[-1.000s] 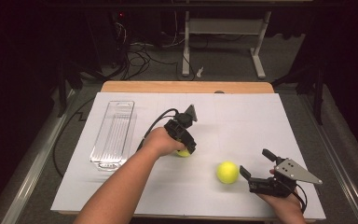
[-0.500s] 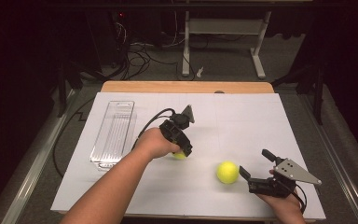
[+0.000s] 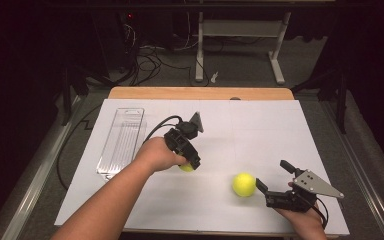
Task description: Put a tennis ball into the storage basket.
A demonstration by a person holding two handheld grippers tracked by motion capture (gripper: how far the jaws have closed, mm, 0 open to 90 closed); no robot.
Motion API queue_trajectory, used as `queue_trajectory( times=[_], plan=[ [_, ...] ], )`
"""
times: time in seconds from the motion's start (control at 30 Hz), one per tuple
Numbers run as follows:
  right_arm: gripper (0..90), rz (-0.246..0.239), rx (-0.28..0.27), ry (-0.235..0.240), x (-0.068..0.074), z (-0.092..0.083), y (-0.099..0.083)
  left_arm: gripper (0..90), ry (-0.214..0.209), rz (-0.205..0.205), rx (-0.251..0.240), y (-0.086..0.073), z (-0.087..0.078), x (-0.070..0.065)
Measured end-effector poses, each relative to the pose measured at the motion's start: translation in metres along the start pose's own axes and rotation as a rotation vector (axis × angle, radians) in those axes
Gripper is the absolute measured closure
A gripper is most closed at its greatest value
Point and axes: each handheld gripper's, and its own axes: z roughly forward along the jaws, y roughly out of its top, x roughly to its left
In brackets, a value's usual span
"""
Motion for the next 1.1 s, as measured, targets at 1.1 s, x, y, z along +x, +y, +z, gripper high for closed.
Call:
queue_trajectory(
  times=[1.1],
  plan=[
    [0.6, -0.012, 0.012, 0.009, 0.004, 0.002, -0.001, 26.6, -0.007, -0.101, -0.038, -0.049, -0.037, 0.046]
  ],
)
